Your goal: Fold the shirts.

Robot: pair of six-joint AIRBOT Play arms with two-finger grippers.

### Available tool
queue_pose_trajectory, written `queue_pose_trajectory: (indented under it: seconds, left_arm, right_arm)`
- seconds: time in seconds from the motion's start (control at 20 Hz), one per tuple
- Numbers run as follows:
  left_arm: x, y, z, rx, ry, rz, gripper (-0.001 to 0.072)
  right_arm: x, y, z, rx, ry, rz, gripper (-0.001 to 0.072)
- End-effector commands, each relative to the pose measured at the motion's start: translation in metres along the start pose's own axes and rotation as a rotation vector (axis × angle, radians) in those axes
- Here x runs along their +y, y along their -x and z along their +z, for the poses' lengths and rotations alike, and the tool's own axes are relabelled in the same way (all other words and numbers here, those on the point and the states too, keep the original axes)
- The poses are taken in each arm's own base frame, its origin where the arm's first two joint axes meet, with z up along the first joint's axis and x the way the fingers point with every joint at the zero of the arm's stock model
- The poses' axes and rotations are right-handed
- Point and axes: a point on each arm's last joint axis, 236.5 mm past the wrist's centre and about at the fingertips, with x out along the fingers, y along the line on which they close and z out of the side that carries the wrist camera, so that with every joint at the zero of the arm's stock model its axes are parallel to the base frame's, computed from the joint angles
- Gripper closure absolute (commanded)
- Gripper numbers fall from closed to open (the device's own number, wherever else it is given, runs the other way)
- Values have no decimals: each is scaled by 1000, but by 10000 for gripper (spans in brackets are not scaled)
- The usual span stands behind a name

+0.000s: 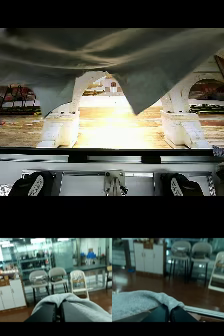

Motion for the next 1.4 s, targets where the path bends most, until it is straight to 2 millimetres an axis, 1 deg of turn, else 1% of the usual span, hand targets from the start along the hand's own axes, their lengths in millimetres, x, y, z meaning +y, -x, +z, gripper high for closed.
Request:
queue_pose_trajectory:
  seconds: [0.0,0.05,0.2,0.3,0.35,0.4,0.5,0.55,0.6,0.65,0.7,0.75,0.8,0.85,0.9,0.95,1.0,1.05,1.1,1.15,1.2,1.25,1.3,1.35]
  left_arm:
    - [-3,41,1,64,-56,67,665]
    - [-1,40,-17,139,-62,67,665]
    - [2,30,-58,279,-41,45,664]
    - [7,18,-89,357,-18,35,664]
    - [11,10,-109,402,2,31,664]
    - [15,2,-135,461,28,25,664]
    - [24,-17,-211,631,106,8,664]
    - [28,-25,-257,730,154,-2,664]
    - [30,-32,-302,822,205,-14,664]
    - [32,-39,-348,910,259,-23,664]
    - [32,-47,-388,979,299,-32,664]
    - [31,-60,-428,1036,333,-40,664]
    - [29,-76,-465,1076,356,-49,664]
    - [24,-93,-497,1092,379,-56,664]
    - [18,-113,-531,1095,401,-57,664]
    - [14,-130,-562,1100,410,-53,664]
    - [11,-143,-595,1118,416,-50,664]
    - [8,-152,-624,1146,425,-53,664]
    - [8,-158,-646,1168,438,-50,664]
    - [10,-165,-661,1177,462,-34,664]
    - [13,-173,-672,1170,474,-20,664]
    - [15,-182,-679,1149,480,-10,664]
    - [19,-190,-682,1114,491,11,664]
    - [22,-195,-685,1089,499,27,664]
  right_arm:
    - [12,32,0,40,21,-25,645]
    - [11,32,-9,79,24,-25,645]
    - [-1,28,-41,209,-4,-56,645]
    - [-17,23,-76,352,-40,-98,646]
    - [-27,17,-100,447,-54,-111,645]
    - [-36,11,-124,545,-67,-121,646]
    - [-59,-7,-182,758,-120,-135,645]
    - [-68,-21,-216,855,-166,-131,645]
    - [-75,-35,-250,940,-212,-121,645]
    - [-81,-51,-290,1025,-269,-109,646]
    - [-85,-69,-330,1085,-331,-91,646]
    - [-86,-90,-364,1113,-395,-66,646]
    - [-85,-116,-395,1111,-464,-41,646]
    - [-88,-142,-422,1095,-491,-45,646]
    - [-91,-169,-449,1064,-480,-60,646]
    - [-91,-197,-478,1034,-450,-77,645]
    - [-89,-221,-501,995,-439,-88,645]
    - [-84,-245,-519,938,-441,-97,645]
    - [-81,-265,-529,876,-436,-111,645]
    - [-78,-281,-534,823,-420,-123,645]
    - [-78,-293,-536,775,-403,-135,645]
    - [-79,-300,-538,745,-396,-145,645]
    - [-80,-302,-541,736,-406,-154,645]
    - [-80,-300,-547,751,-414,-155,645]
